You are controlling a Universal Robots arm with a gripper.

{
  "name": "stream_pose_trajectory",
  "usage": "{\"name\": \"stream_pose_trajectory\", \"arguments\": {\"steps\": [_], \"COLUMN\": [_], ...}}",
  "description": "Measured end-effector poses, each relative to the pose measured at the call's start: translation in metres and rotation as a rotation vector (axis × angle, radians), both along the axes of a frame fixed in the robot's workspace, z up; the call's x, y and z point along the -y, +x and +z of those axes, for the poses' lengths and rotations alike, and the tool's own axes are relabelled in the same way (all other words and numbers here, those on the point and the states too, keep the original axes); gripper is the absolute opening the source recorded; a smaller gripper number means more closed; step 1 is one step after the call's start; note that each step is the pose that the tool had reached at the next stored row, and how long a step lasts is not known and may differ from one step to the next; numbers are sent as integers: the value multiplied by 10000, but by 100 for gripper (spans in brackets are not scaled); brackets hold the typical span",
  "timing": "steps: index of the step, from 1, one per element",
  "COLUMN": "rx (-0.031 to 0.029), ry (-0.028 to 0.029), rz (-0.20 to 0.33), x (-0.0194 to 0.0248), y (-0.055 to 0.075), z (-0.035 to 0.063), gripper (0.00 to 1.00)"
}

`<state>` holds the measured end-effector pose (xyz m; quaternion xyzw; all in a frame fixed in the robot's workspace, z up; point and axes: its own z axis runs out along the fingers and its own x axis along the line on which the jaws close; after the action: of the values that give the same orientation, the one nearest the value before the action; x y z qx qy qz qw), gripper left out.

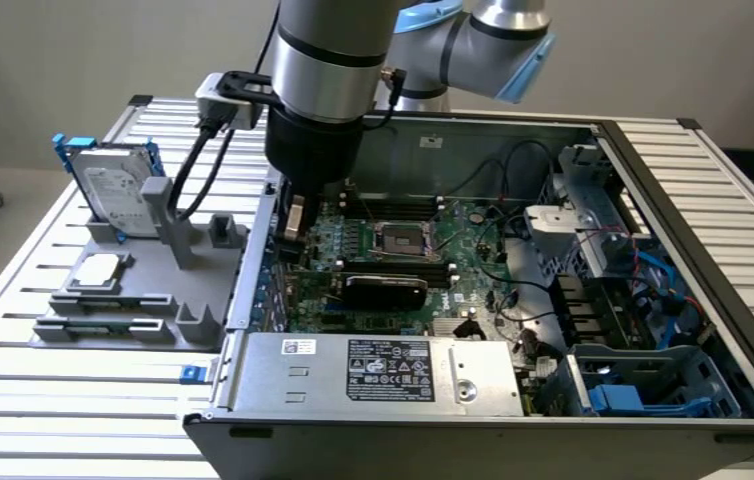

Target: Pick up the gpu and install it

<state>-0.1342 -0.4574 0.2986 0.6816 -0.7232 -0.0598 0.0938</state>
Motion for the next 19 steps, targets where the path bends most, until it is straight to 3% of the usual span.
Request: {"name": "stream_pose_trajectory", "arguments": {"steps": [19], "rx": [-1], "ry": [-8], "rz": [-635], "x": [-38], "y": [19], "z": [-3], "gripper": [11]}}
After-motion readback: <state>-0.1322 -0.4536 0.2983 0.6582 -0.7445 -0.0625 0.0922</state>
